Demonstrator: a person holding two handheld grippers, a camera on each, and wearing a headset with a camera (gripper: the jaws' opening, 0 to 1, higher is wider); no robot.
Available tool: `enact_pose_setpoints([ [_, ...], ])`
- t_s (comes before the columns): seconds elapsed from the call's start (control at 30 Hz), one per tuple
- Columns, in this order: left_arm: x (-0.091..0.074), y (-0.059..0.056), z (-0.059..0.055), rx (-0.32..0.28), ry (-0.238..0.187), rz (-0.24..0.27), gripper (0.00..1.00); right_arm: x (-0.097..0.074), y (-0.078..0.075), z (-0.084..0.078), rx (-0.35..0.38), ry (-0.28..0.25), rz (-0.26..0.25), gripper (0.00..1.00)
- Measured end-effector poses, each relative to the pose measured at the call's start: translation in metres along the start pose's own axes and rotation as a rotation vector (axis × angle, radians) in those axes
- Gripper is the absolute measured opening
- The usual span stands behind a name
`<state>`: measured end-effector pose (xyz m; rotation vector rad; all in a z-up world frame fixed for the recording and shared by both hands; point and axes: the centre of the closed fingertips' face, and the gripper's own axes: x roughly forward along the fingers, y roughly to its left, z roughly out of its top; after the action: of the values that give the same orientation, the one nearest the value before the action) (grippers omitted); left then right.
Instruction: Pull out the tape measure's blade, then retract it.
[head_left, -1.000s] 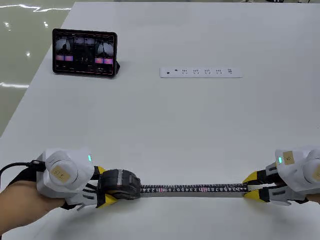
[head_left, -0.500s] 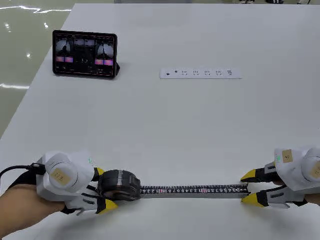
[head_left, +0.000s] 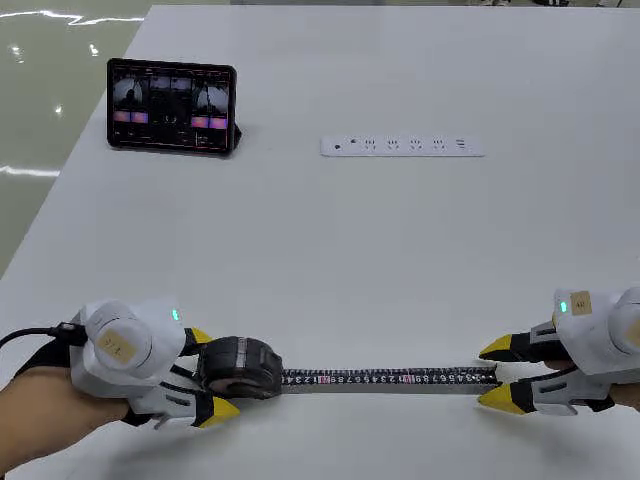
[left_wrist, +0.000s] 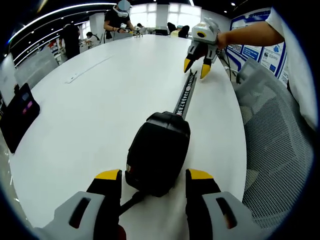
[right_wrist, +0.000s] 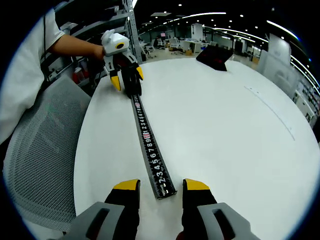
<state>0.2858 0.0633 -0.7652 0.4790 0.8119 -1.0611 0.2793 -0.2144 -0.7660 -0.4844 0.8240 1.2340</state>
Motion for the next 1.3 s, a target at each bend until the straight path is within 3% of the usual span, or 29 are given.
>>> enact_pose_setpoints([
  [0.17, -0.006, 0.003, 0.002, -0.004, -0.01, 0.015, 0.48, -0.002, -0.002, 0.005, 0.014, -0.029, -0.022, 0.31],
  [0.33, -0.015, 0.007, 0.006, -0.051, -0.042, 0.046, 0.5, -0.006, 0.002, 0.006, 0.033, -0.038, -0.05, 0.37],
  [0.4, -0.017, 0.007, 0.008, -0.087, -0.069, 0.054, 0.51, -0.006, 0.002, 0.006, 0.04, -0.04, -0.069, 0.4],
  [0.6, -0.022, 0.004, 0.008, -0.122, -0.102, 0.082, 0.56, -0.008, 0.008, 0.007, 0.044, -0.036, -0.102, 0.49],
  [0.97, -0.035, -0.003, 0.013, -0.178, -0.161, 0.129, 0.63, -0.014, 0.017, 0.009, 0.116, -0.083, -0.151, 0.58],
  [1.3, -0.049, -0.007, 0.007, -0.221, -0.196, 0.175, 0.67, -0.024, 0.025, 0.012, 0.16, -0.116, -0.201, 0.65],
])
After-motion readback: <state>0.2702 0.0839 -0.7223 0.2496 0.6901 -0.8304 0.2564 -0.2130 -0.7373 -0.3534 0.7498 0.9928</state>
